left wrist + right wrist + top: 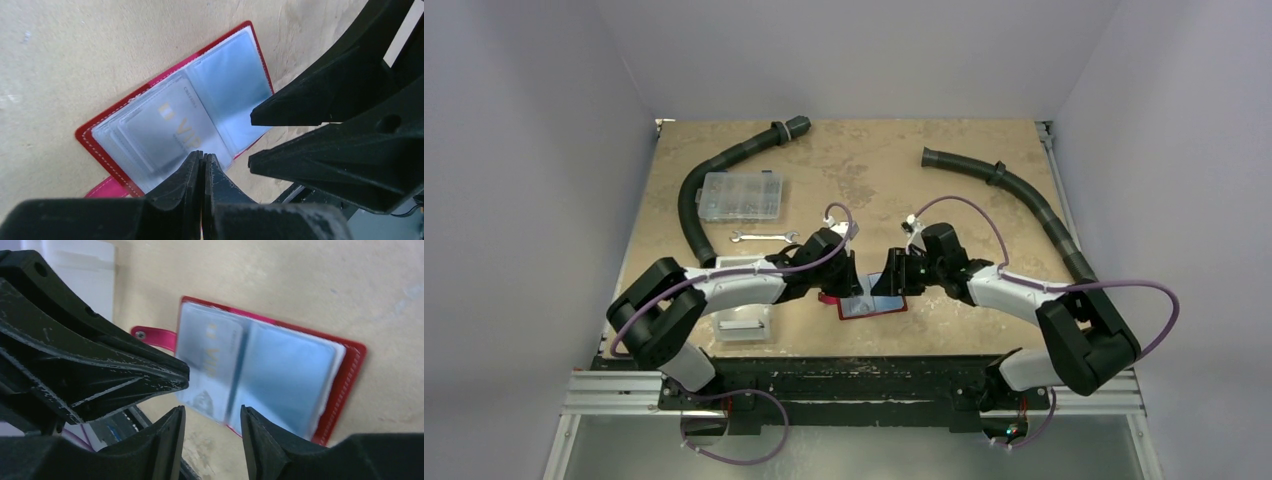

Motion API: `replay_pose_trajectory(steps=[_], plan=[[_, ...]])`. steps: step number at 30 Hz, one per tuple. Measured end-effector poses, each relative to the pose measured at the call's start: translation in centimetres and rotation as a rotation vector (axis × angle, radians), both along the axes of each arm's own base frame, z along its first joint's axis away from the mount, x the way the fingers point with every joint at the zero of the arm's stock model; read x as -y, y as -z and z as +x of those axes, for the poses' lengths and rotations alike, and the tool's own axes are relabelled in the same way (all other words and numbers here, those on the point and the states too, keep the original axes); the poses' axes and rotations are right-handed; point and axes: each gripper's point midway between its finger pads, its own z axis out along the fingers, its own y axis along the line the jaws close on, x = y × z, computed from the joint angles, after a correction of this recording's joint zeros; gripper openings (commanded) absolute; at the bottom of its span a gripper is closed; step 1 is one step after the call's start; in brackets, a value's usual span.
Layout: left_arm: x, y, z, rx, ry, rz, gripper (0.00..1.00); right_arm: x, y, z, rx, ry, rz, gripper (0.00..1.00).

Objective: Put the credit cards into the card holder
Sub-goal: Open the card holder at the center of the board, then pick up the credit card from the storage box.

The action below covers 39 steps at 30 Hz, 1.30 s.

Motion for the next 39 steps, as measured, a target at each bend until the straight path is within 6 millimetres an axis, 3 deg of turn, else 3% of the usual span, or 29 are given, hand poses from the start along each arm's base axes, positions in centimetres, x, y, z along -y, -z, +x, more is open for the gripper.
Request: replay_pose_trajectory(steps=[5,9,12,14,16,18,20,22,25,29,33,39], plan=[[0.3,1.5,-0.6,-0.036,0.017,-0.014,0.02,1.6,2.0,0.0,-0.028,0.062,-0.087,0.49],[-0.7,1.8,-1.1,-0.047,0.010,0.022,0.26,2.6,2.8,0.0,-0.027,0.067,-0.154,0.53],[-2.2,-1.0,-1.5,-0.004,-0.011,0.034,0.43,2.4,2.2,0.3,-0.002,0.040,-0.170,0.58],[-3.2,-4.7,-1.4,0.057,-0.037,0.008,0.49,1.9,1.3,0.6,0.031,0.017,-0.168,0.58],[-4.2,-8.4,-1.1,0.116,-0.078,-0.028,0.63,0.9,0.1,1.0,0.070,-0.012,-0.164,0.58],[-5.8,-10.8,-1.0,0.141,-0.149,-0.042,0.77,-0.3,-1.4,1.5,0.119,-0.043,-0.155,0.58],[-8.2,-11.5,-1.3,0.115,-0.254,-0.019,0.89,-1.6,-2.6,1.8,0.162,-0.073,-0.147,0.58],[-11.1,-10.8,-2.0,0.056,-0.375,0.039,0.97,-2.9,-3.4,2.0,0.195,-0.105,-0.141,0.58],[-15.9,-10.0,-3.7,-0.042,-0.590,0.139,1.00,-3.9,-3.0,1.5,0.201,-0.146,-0.148,0.58],[-19.5,-12.3,-5.3,-0.105,-0.832,0.140,1.00,-3.8,-2.0,1.2,0.182,-0.165,-0.173,0.58],[-21.2,-13.1,-6.4,-0.179,-1.006,0.120,1.00,-3.7,-2.0,1.2,0.200,-0.179,-0.179,0.57],[-22.3,-11.1,-6.7,-0.297,-1.201,0.177,1.00,-3.5,-3.0,0.7,0.235,-0.188,-0.157,0.57]])
